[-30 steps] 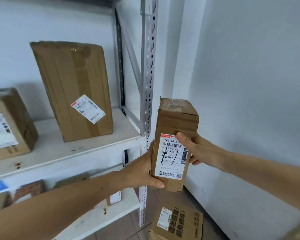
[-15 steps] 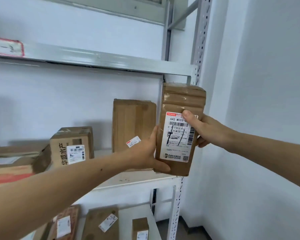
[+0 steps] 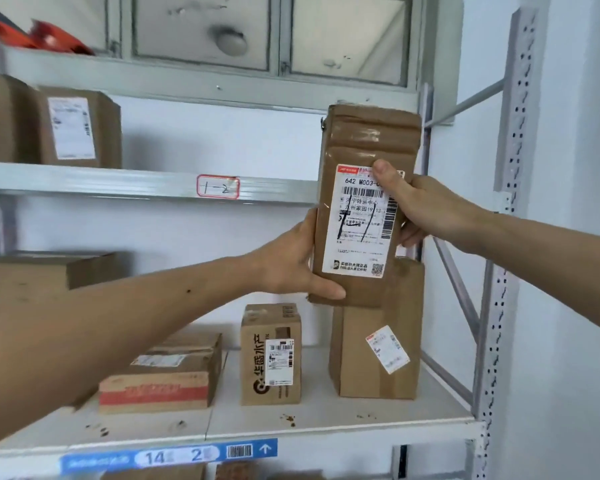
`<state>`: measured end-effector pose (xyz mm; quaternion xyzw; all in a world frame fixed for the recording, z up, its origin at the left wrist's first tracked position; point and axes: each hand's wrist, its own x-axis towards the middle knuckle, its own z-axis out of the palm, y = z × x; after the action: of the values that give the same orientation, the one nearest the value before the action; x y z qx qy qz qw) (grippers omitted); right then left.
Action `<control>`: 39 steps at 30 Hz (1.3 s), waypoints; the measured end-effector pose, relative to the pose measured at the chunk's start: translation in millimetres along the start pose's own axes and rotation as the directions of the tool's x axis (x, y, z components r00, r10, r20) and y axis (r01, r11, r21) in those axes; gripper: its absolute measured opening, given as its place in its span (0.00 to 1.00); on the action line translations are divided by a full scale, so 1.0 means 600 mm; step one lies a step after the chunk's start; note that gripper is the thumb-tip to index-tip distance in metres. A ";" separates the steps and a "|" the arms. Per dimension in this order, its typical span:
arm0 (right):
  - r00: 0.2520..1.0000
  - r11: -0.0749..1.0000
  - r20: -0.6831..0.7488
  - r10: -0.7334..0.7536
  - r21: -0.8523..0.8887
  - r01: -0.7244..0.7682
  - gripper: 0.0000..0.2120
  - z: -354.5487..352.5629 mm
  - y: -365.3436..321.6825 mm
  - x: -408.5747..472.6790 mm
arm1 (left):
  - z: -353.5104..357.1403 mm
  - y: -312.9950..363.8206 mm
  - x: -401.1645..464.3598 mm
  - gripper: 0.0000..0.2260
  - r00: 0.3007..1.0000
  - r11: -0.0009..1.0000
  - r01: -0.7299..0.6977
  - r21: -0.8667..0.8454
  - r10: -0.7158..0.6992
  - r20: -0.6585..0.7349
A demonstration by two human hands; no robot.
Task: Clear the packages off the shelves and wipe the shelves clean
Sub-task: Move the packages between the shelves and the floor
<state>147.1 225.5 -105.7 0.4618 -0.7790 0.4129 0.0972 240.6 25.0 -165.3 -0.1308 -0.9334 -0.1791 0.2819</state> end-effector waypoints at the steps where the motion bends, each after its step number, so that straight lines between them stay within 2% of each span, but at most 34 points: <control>1: 1.000 1.000 -0.005 -0.016 0.004 0.016 0.35 0.010 -0.022 0.014 | -0.027 -0.006 -0.011 0.55 1.000 1.000 0.013 0.019 -0.013 -0.010; 11: 0.971 0.971 -0.061 -0.233 0.048 0.236 0.40 0.079 -0.229 0.181 | -0.287 -0.060 -0.063 0.49 0.967 0.970 0.205 0.127 -0.181 -0.181; 18: 0.951 0.948 -0.111 -0.289 0.108 0.301 0.41 0.145 -0.302 0.312 | -0.405 -0.123 -0.054 0.40 0.928 0.938 0.305 0.166 -0.254 -0.271; 22: 0.949 0.946 -0.125 -0.288 0.120 0.303 0.41 0.189 -0.325 0.390 | -0.447 -0.185 -0.041 0.37 0.909 0.927 0.345 0.147 -0.291 -0.298; 30: 0.963 0.954 -0.053 -0.264 0.135 0.269 0.39 0.295 -0.360 0.510 | -0.517 -0.313 -0.037 0.32 0.863 0.876 0.462 0.138 -0.409 -0.297; 35: 0.972 0.963 -0.094 -0.216 0.145 0.228 0.41 0.355 -0.376 0.579 | -0.567 -0.394 -0.028 0.32 0.874 0.871 0.465 0.159 -0.421 -0.244; 39: 0.979 0.975 -0.121 -0.164 0.130 0.180 0.41 0.400 -0.384 0.624 | -0.590 -0.456 -0.024 0.27 0.889 0.883 0.446 0.145 -0.419 -0.187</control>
<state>178.9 -243.4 68.0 0.5098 -0.6986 0.4813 0.1425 327.4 -368.4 30.3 0.1216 -0.9275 -0.1601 0.3150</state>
